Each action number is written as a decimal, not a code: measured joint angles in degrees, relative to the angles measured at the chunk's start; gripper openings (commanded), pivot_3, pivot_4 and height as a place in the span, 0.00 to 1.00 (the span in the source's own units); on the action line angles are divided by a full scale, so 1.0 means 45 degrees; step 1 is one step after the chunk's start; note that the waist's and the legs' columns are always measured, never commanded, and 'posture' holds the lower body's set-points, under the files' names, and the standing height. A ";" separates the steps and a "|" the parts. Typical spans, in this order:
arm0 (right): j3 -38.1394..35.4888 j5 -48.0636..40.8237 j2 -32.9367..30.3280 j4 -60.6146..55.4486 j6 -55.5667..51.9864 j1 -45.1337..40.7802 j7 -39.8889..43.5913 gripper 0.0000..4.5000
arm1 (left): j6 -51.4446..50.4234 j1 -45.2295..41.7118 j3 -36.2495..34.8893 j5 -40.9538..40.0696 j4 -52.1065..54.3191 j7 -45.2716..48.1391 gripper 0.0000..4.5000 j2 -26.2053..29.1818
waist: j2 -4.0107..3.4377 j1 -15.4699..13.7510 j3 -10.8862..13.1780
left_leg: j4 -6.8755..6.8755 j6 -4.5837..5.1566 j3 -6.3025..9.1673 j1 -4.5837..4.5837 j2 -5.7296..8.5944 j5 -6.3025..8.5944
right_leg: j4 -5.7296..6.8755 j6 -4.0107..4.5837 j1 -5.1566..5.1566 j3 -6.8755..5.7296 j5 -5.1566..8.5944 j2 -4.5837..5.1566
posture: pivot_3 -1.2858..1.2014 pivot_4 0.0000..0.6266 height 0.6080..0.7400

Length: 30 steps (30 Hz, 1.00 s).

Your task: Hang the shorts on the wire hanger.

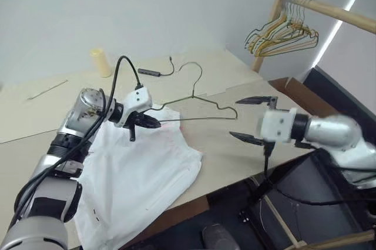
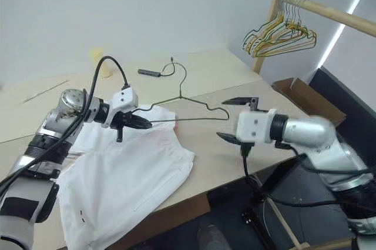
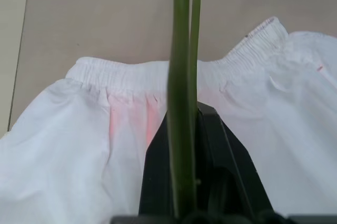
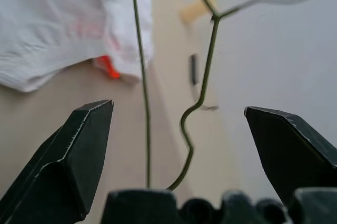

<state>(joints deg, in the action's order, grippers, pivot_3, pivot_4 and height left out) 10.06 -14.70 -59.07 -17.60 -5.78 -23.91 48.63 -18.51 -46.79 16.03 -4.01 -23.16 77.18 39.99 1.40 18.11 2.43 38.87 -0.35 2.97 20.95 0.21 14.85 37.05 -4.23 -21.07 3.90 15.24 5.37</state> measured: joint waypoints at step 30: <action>0.4695 0.1857 0.3013 0.3654 -0.8578 -0.5965 0.4166 0.00 | 0.0433 0.0872 -0.0332 -0.0188 0.2381 0.0490 0.00 0.0256 | -0.0039 -0.0732 0.0011 | 0.0029 0.0004 0.0002 0.0234 0.0079 -0.0004 | 0.0118 0.0003 -0.0314 0.0013 -0.0004 0.0033 | 0.43 0.00 1.00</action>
<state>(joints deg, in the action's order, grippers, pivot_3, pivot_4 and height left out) 31.19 -6.34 -45.51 -1.15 -44.38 -50.75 67.38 -16.56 -42.87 14.53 -4.86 -12.45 79.38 41.15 1.23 14.82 2.48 39.00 -0.33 2.98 22.00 0.57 14.83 37.58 -4.22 -22.48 3.96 15.23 5.52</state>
